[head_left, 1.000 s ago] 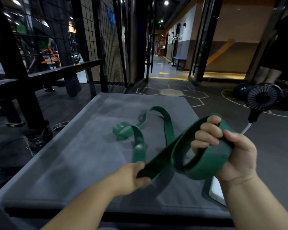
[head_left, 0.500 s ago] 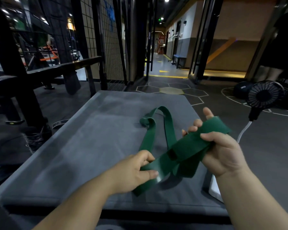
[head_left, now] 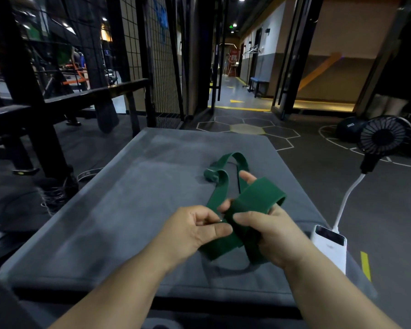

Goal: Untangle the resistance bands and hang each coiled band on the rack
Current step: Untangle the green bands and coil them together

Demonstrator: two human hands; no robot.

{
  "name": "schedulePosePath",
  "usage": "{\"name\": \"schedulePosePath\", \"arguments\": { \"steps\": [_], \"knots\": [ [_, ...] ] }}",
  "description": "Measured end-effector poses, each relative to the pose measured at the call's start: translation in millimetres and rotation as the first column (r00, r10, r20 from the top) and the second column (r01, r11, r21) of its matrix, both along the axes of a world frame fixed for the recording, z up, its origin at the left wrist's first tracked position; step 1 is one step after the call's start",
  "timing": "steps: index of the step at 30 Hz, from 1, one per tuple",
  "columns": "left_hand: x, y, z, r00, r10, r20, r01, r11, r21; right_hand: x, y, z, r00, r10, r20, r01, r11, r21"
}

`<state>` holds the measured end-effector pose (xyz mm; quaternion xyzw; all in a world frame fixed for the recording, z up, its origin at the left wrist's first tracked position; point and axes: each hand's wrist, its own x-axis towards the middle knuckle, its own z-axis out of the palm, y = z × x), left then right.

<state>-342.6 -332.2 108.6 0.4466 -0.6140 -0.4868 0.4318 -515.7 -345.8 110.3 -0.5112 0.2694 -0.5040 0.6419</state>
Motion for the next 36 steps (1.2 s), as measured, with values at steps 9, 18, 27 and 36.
{"name": "schedulePosePath", "arguments": {
  "steps": [9, 18, 27, 36],
  "knots": [
    [14.4, -6.3, -10.0, 0.923, -0.261, -0.283, 0.291, 0.954, 0.070, 6.6, 3.5, -10.3, 0.882, -0.248, -0.401, 0.206, 0.968, -0.146],
    [12.1, -18.5, -11.2, 0.995, 0.076, -0.059, -0.083, 0.988, -0.133, -2.2, 6.4, -5.7, 0.804, -0.079, -0.589, -0.120, 0.949, -0.292],
    [14.0, -22.6, -10.3, 0.983, 0.147, -0.106, -0.167, 0.962, -0.214, -3.4, 9.0, -5.0, 0.716, -0.031, -0.697, -0.107, 0.982, -0.153],
    [23.2, -24.9, -16.0, 0.975, 0.100, 0.198, -0.001, 0.895, -0.447, -7.2, 10.2, 4.7, 0.773, 0.056, -0.632, -0.041, 0.998, 0.038]
  ]
}}
